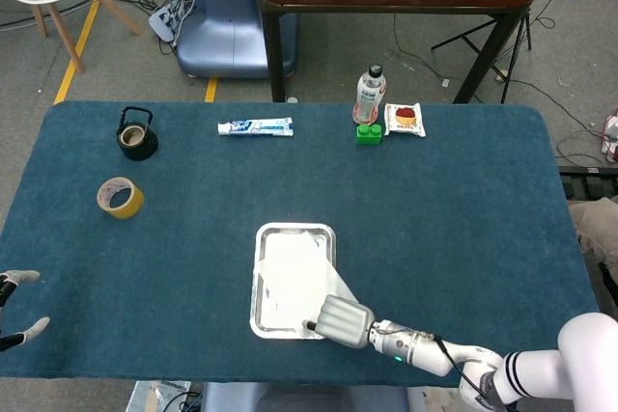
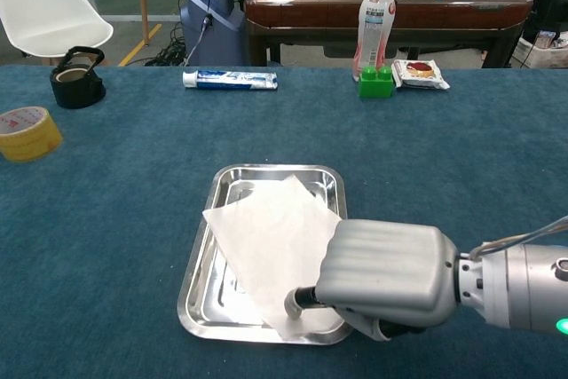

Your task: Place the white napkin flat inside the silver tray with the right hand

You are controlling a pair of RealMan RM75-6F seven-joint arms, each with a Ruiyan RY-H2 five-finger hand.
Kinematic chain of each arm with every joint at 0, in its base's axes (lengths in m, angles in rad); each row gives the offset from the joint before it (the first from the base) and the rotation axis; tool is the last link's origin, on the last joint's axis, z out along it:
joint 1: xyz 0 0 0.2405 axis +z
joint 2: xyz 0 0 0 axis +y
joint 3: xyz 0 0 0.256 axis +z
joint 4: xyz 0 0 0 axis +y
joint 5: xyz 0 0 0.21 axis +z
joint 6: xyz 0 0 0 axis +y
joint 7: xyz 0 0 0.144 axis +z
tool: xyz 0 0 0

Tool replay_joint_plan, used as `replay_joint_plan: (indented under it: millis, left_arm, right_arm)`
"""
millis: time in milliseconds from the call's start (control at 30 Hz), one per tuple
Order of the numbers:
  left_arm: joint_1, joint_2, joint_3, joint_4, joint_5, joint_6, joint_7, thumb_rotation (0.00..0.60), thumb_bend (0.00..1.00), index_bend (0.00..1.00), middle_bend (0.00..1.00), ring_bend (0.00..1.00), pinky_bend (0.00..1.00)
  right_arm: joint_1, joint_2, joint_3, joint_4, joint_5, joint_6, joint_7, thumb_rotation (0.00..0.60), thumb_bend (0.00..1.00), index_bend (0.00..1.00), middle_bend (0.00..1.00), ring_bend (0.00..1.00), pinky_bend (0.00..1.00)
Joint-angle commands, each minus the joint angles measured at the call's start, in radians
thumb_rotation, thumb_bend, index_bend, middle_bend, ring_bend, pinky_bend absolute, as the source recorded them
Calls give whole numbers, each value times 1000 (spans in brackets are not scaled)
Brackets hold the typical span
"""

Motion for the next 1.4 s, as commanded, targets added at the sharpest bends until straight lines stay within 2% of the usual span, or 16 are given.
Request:
replay_joint_plan:
  millis: [33, 867, 1400]
  left_arm:
    - [0, 0, 0, 0, 1, 1, 0, 600, 110, 333, 359, 301, 493]
    - [2, 2, -1, 0, -1, 3, -4, 600, 111, 333, 359, 301, 493]
    - [4, 6, -1, -4, -1, 3, -4, 600, 111, 333, 359, 301, 493]
  right_arm:
    - [-2, -7, 6, 4, 5, -1, -6, 600, 997, 276, 1000, 981, 1000]
    - [-18, -80, 62, 27, 109, -32, -54, 600, 997, 276, 1000, 981, 1000]
    - [-38, -97, 87, -31, 220, -51, -101, 600, 997, 273, 1000, 981, 1000]
